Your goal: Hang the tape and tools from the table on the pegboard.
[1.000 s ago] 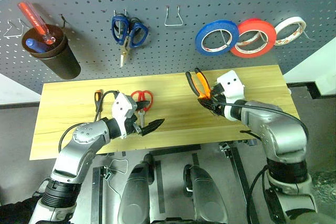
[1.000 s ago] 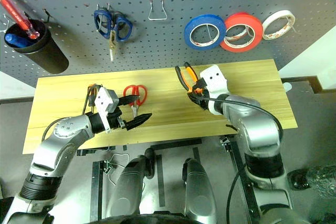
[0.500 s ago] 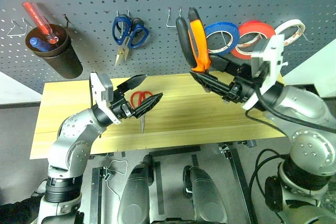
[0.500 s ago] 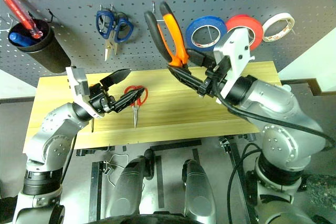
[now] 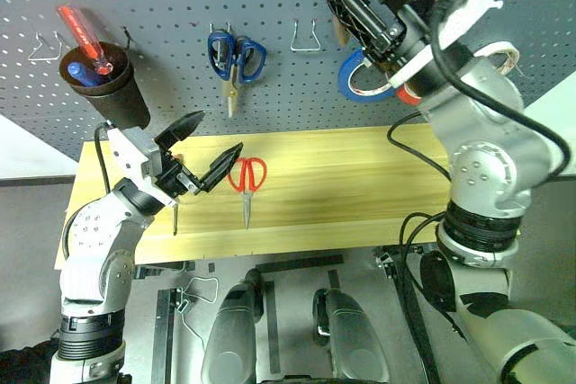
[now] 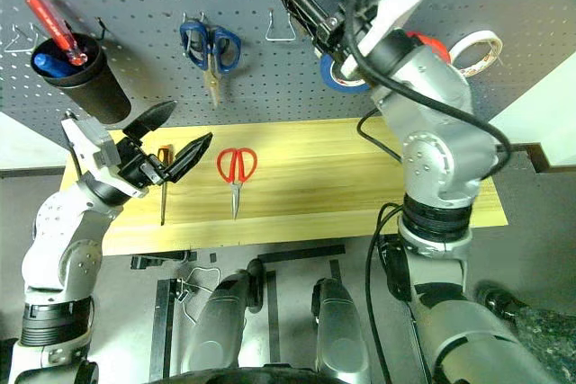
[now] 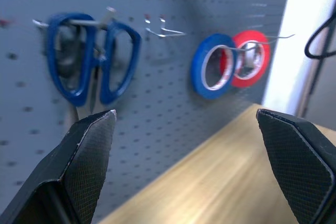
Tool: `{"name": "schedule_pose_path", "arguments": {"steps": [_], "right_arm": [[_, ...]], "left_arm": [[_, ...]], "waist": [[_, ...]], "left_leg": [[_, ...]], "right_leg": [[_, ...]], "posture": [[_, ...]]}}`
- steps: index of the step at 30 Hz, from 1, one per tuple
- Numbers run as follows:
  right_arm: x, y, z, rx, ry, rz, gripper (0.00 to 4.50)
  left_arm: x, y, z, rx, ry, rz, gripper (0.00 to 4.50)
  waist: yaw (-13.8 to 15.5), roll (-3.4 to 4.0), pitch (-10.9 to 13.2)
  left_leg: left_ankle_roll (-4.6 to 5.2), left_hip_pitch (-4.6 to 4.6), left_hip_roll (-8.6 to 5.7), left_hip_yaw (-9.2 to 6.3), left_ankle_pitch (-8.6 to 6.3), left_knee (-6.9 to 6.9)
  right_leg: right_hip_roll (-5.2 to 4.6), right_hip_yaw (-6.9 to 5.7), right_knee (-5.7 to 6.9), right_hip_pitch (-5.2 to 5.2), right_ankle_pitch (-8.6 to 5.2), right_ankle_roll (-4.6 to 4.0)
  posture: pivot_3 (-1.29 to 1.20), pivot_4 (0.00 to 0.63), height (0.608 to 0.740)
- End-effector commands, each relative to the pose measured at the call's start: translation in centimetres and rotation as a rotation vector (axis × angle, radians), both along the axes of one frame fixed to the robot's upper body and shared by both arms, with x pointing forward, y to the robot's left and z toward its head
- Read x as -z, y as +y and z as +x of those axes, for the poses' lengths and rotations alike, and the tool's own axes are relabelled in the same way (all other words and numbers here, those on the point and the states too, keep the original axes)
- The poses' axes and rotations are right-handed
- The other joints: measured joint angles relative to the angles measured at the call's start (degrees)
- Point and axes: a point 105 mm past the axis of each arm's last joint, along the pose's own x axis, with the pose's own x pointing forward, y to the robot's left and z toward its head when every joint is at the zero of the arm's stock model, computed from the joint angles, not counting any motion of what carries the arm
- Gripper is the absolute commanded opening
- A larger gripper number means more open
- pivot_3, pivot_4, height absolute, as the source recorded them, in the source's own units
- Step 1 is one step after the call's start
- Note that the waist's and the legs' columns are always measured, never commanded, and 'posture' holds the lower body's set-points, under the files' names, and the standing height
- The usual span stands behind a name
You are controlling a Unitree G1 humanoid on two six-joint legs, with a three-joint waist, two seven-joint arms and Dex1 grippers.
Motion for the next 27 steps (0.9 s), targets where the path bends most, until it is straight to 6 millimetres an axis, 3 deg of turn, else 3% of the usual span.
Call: {"name": "schedule_pose_path", "arguments": {"steps": [1,8,14,27], "right_arm": [[-1.9,0.3,-0.1,0.045,-0.112,0.048,2.11],[-0.1,2.7,3.4,0.072,-0.063,0.067,2.11],[0.0,4.6,4.3,0.06,-0.065,0.082,2.11],[0.7,4.7,6.1,0.094,-0.061,0.116,2.11]], "left_arm": [[-0.8,0.4,-0.3,-0.028,-0.061,0.006,4.5],[-0.3,-0.1,-0.5,-0.017,-0.044,0.003,4.5],[-0.1,-0.3,-0.6,-0.012,-0.035,-0.003,4.5],[-0.3,-0.3,-1.0,-0.013,-0.034,-0.007,4.5]], "waist": [[0.2,-0.03,0.0],[0.6,-0.03,0.0],[1.0,-0.03,0.0],[1.0,-0.05,-0.1]], "left_leg": [[-0.01,0.0,0.0,-0.02,0.01,0.0],[-0.13,0.01,0.02,-0.04,0.1,-0.01],[-0.15,0.01,0.02,-0.05,0.21,0.0],[-0.18,0.01,0.04,-0.1,0.31,0.03]], "right_leg": [[0.0,-0.02,0.01,0.0,0.0,0.0],[0.02,-0.07,0.26,-0.1,0.0,-0.01],[0.02,-0.08,0.4,-0.17,0.02,-0.05],[0.04,-0.11,0.51,-0.19,0.06,-0.12]], "posture": [[0.09,0.235,0.714],[0.09,0.238,0.714],[0.1,0.238,0.714],[0.12,0.255,0.714]]}}
